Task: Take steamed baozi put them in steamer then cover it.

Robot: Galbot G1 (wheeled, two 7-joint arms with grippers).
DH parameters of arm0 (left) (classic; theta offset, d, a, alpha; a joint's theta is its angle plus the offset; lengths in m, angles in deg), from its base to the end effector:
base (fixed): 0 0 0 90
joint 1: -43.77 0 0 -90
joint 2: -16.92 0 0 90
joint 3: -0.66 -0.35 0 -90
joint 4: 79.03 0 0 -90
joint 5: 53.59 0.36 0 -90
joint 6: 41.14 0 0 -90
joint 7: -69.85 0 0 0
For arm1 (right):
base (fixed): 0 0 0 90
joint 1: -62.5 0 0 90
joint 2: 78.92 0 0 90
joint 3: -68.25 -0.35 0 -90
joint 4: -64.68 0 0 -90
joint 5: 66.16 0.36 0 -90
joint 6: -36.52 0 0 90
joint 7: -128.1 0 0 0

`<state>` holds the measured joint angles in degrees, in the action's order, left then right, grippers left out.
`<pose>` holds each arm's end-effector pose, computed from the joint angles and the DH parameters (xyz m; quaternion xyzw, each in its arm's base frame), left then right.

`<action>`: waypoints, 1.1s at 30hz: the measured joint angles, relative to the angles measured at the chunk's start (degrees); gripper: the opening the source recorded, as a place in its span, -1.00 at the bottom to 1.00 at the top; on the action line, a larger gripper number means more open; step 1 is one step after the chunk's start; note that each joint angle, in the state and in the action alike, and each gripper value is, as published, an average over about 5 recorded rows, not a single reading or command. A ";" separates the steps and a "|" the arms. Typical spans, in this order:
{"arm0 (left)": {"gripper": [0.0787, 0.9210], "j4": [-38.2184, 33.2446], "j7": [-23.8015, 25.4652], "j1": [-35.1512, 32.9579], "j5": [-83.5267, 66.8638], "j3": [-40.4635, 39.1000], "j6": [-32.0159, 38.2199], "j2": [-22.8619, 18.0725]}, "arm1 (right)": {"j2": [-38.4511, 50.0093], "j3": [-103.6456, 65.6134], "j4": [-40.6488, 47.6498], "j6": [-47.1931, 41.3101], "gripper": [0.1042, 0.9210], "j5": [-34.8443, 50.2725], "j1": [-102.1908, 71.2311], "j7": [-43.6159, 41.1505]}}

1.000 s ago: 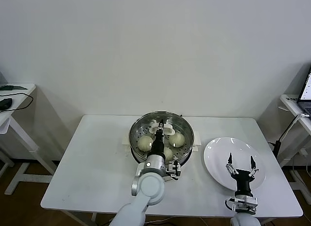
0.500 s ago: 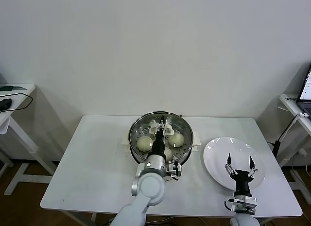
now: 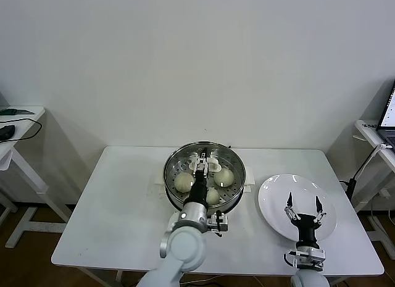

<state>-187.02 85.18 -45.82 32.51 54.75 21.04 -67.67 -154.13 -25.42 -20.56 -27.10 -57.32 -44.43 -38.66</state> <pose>0.2792 -0.1774 -0.2547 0.0752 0.7406 0.6659 0.0498 0.2373 -0.1192 -0.4500 0.1332 0.9880 -0.0557 0.0550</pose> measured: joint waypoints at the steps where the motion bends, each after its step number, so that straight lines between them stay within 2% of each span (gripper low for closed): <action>1: 0.69 -0.63 0.10 -0.36 -0.34 0.08 -0.03 0.35 | 0.05 0.00 -0.16 -0.12 0.76 0.00 -0.06 0.00; 4: 0.76 -2.72 0.40 -1.56 -1.47 0.47 -0.11 1.65 | 0.33 0.10 -0.81 -0.68 0.76 0.09 -0.31 0.10; 11: 0.77 -9.27 0.24 -5.01 -5.52 2.73 -0.12 5.90 | 1.41 0.97 -2.93 -3.67 0.76 0.77 -0.87 1.37; 19: 0.77 -14.69 -5.38 -11.20 -20.38 12.53 3.16 9.77 | 2.70 1.17 -6.13 -6.10 0.76 3.54 -2.37 0.53; 26: 0.77 -11.80 -11.93 -16.30 -39.40 24.92 11.81 10.20 | 3.56 1.29 -8.61 -6.83 0.76 6.90 -3.87 -0.86; 33: 0.77 -6.06 -13.29 -19.48 -60.21 34.63 21.69 9.28 | 3.90 1.44 -10.12 -6.89 0.76 9.44 -5.44 -1.74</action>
<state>-193.08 71.89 -65.30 -27.69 89.37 42.73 -58.39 -150.23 -23.98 -30.69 -33.99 -47.88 -49.87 -40.40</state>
